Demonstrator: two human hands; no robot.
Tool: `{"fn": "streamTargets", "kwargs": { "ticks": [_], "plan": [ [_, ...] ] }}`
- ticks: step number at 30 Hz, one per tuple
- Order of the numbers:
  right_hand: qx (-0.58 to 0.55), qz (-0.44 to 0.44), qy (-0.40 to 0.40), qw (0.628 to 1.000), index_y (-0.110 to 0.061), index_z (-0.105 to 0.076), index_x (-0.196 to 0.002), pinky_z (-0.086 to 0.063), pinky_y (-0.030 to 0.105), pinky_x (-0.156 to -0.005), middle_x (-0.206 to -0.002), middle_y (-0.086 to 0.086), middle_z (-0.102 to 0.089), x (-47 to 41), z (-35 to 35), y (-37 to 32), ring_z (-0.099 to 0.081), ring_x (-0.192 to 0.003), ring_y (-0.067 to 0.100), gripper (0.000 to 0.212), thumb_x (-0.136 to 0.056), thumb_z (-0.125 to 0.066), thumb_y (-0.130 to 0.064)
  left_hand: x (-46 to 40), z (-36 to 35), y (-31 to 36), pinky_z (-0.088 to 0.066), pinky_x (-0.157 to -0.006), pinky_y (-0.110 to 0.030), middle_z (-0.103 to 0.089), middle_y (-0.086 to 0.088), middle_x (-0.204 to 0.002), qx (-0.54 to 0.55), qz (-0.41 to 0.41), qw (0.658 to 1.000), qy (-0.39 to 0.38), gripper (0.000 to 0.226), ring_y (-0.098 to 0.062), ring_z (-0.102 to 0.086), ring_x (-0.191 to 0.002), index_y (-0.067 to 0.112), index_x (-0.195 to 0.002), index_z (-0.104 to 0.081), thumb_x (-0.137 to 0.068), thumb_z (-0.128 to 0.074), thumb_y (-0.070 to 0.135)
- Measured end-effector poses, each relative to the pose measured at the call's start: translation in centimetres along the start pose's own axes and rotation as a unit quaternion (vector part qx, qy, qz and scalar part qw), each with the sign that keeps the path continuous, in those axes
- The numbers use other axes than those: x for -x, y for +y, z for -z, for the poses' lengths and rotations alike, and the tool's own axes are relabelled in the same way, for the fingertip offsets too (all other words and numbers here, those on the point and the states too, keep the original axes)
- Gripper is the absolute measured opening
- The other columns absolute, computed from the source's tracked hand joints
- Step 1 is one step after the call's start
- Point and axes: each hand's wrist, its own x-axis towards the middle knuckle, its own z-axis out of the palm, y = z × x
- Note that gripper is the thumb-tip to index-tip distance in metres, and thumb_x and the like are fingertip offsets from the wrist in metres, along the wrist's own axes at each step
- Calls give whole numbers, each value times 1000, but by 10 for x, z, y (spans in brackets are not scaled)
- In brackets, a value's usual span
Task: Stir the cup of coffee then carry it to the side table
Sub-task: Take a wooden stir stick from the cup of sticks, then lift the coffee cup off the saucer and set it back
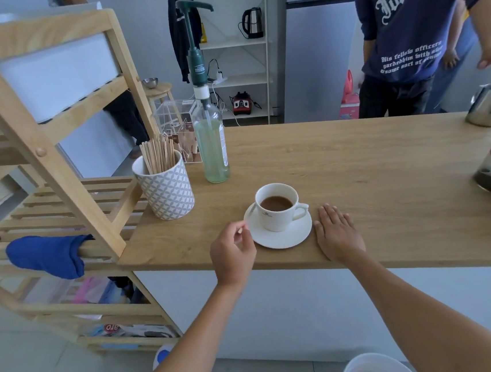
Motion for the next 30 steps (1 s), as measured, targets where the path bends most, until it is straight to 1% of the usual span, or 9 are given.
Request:
{"fn": "streamTargets", "kwargs": {
  "ticks": [6, 10, 13, 18, 21, 24, 26, 27, 30],
  "plan": [
    [-2, 1, 1, 1000, -13, -10, -151, 2, 34, -120, -161, 1, -6, 0, -1, 1, 0, -148, 13, 58, -99, -12, -39, 15, -8, -11, -57, -74, -35, -76, -7, -91, -53, -9, 998, -25, 16, -22, -71, -84, 5, -96, -74, -83, -65, 6],
    [-7, 2, 2, 1000, -13, -10, -151, 2, 34, -120, -161, 1, -7, 0, -1, 1, 0, -148, 13, 58, -99, -11, -39, 18, -8, -14, -52, -61, -29, -71, -4, -79, -93, -31, 994, -44, 17, -21, -65, -72, 10, -97, -76, -81, -69, 11],
    [-10, 3, 3, 1000, -13, -11, -151, 2, 34, -120, -161, 1, -7, 1, -1, 1, 0, -148, 13, 58, -99, -12, -39, 19, -8, -17, -53, -57, -33, -66, -2, -75, -102, -38, 992, -63, 18, -20, -61, -67, 12, -98, -76, -81, -69, 13],
    [-22, 6, -1, 1000, -13, -12, -151, 2, 33, -120, -161, 1, -8, 1, 1, 0, -1, -148, 14, 58, -99, -12, -39, 19, -8, -21, -53, -65, -34, -62, -3, -77, -102, -52, 990, -86, 23, -19, -59, -73, 10, -104, -74, -83, -68, 17],
    [-73, 7, 13, 997, -14, -21, -149, -4, 37, -119, -160, 4, -16, 2, 5, 0, -9, -147, 19, 55, -100, -18, -39, 11, -5, -19, -48, -74, -30, -62, -8, -84, -107, -47, 991, -60, 27, -23, -60, -82, 7, -105, -72, -83, -68, 22],
    [-250, -52, 51, 966, -17, -35, -141, -24, 43, -111, -149, 11, -34, 5, 19, -4, -30, -137, 28, 51, -98, -27, -42, -15, -3, -14, -45, -89, -33, -62, -10, -104, -101, 70, 989, -85, 45, -25, -56, -104, 11, -117, -63, -86, -60, 43],
    [-342, -113, 58, 931, -17, -44, -134, -34, 41, -100, -135, 12, -48, 3, 34, -11, -44, -120, 26, 52, -95, -31, -48, -40, -6, -7, -42, -97, -37, -56, -11, -126, -89, 191, 967, -141, 68, -26, -50, -119, 13, -130, -53, -83, -51, 61],
    [-379, -144, 46, 913, -16, -48, -130, -38, 38, -95, -126, 10, -54, 1, 42, -14, -49, -110, 25, 53, -93, -34, -52, -52, -7, -3, -43, -95, -37, -53, -9, -133, -77, 252, 950, -169, 78, -25, -50, -120, 13, -134, -49, -79, -47, 69],
    [-547, -247, -64, 797, -13, -49, -125, -48, 39, -95, -116, 13, -61, -1, 62, -24, -60, -101, 27, 63, -82, -54, -60, -79, -13, 11, -48, -87, -35, -55, 0, -123, 16, 403, 881, -248, 91, -21, -55, -107, 11, -128, -48, -68, -51, 80]
  ]
}}
